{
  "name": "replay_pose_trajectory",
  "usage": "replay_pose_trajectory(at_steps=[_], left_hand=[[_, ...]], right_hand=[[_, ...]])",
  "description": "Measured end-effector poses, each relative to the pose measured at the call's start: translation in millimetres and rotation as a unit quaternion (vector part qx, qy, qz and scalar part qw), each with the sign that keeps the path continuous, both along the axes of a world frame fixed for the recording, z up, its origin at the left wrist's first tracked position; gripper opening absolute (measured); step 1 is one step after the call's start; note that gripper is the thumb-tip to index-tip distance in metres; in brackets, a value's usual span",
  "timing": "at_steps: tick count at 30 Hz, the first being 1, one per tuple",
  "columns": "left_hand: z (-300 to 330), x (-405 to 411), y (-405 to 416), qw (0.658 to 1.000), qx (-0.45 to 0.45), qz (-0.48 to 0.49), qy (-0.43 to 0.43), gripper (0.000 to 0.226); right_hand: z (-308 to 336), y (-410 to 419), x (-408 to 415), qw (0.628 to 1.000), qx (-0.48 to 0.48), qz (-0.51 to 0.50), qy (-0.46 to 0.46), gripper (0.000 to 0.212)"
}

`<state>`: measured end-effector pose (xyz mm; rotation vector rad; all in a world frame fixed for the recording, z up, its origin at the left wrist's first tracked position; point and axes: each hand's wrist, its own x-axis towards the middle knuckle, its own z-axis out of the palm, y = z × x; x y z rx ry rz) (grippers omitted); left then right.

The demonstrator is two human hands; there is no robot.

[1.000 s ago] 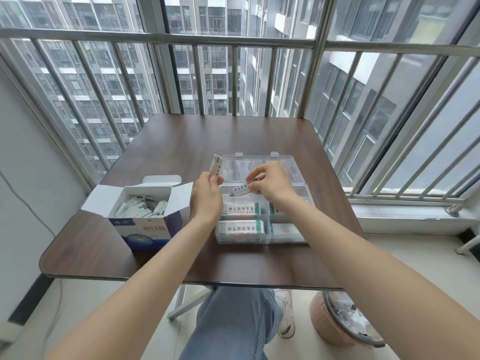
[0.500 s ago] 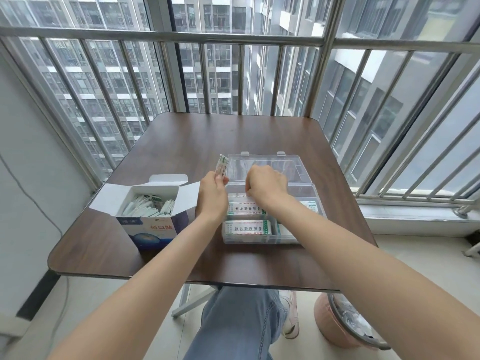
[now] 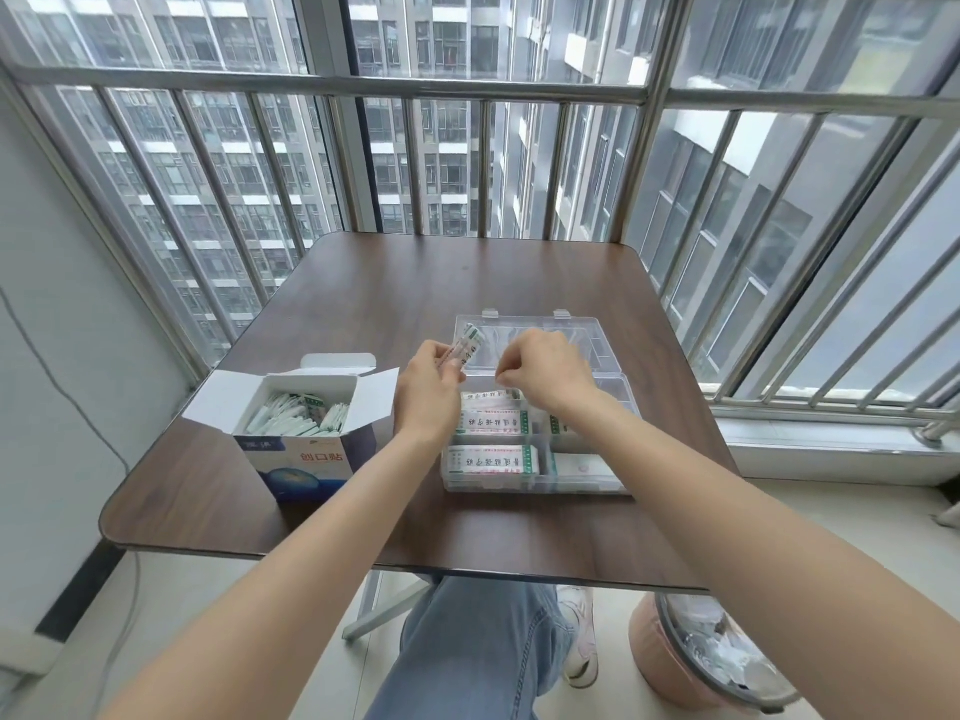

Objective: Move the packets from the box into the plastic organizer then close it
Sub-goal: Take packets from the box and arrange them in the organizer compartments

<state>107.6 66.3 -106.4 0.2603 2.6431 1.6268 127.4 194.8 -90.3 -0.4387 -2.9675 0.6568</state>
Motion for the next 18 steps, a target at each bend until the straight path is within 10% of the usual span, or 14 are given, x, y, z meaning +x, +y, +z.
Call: replay_pose_trajectory(at_steps=[9,18], left_hand=[[11,2,10,0.995,-0.062,-0.084,-0.006,0.017],[6,-4,6,0.976,-0.208,-0.019,0.067,0.030]], right_hand=[[28,20,17,0.961,-0.269,0.040,0.052,0.016],[0,15,3,0.991,-0.093,-0.090,0.030,0.013]])
